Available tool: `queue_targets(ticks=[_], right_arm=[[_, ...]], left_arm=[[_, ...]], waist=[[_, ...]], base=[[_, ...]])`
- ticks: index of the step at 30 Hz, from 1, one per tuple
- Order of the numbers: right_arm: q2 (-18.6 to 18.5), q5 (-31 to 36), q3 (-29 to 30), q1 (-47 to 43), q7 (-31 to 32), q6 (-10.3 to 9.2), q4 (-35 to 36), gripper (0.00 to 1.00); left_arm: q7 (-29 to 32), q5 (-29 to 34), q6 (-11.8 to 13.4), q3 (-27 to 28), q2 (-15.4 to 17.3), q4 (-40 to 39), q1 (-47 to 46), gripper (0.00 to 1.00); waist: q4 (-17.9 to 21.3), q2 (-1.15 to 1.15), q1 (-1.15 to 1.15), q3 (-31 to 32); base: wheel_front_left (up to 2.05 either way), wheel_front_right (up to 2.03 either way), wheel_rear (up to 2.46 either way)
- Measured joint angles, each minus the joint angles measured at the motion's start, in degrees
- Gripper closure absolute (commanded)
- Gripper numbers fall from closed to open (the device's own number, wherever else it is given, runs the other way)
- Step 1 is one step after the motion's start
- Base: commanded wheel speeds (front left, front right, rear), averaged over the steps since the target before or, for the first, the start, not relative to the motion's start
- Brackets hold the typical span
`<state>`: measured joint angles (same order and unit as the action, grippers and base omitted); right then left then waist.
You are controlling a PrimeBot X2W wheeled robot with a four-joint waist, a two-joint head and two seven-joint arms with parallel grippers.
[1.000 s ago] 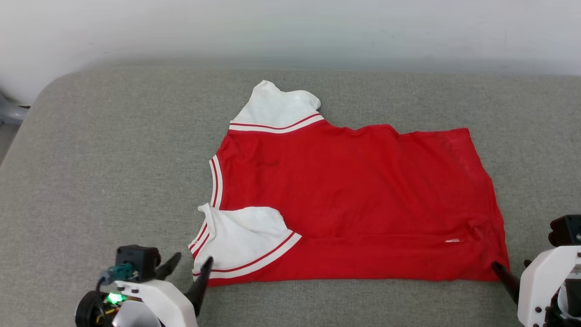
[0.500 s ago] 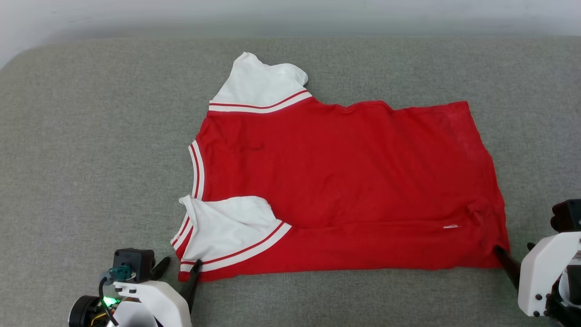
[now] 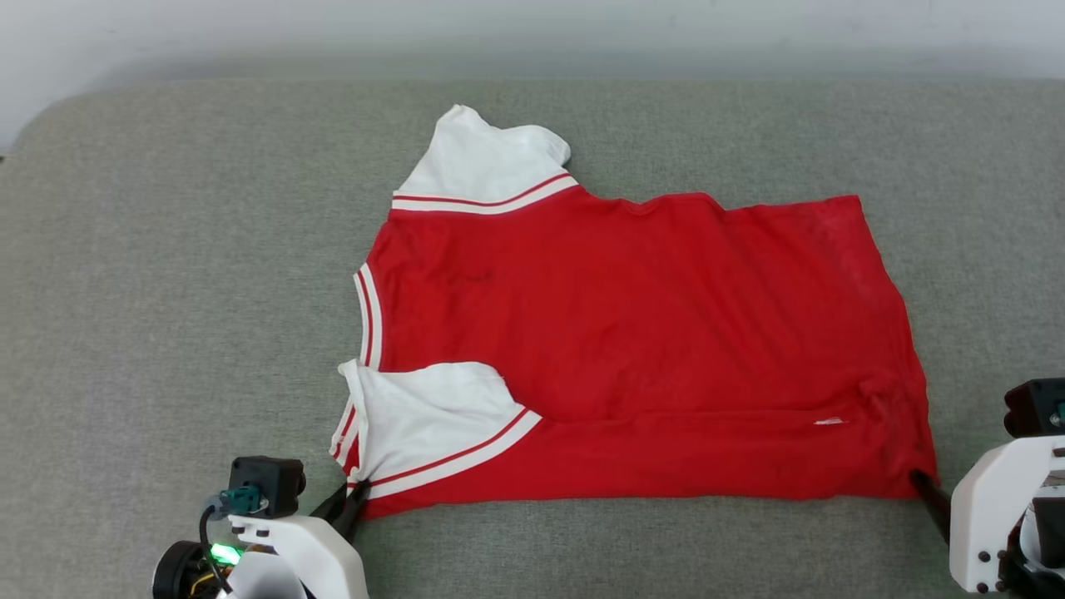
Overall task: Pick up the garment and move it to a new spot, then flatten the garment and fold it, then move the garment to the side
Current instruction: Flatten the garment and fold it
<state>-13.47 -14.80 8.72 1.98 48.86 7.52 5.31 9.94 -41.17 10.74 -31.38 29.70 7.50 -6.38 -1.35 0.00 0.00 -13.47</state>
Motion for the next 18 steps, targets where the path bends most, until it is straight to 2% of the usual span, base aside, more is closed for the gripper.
queue_targets(ticks=[8, 18], right_arm=[[-0.4, 0.4, -0.9, -0.2, -0.3, 0.00, -4.3, 0.00], [0.0, 1.9, -0.9, 2.7, -1.2, 0.00, -9.6, 0.00]], left_arm=[[-1.0, 0.2, 0.9, 0.5, 0.8, -5.7, 0.5, 1.00], [-1.0, 0.8, 1.5, 0.5, 1.4, -9.7, 0.6, 1.00]], waist=[[-2.1, 0.00, 0.00, 1.0], [-3.3, 0.00, 0.00, -1.0]], base=[[0.00, 0.00, 0.00], [0.00, 0.00, 0.00]])
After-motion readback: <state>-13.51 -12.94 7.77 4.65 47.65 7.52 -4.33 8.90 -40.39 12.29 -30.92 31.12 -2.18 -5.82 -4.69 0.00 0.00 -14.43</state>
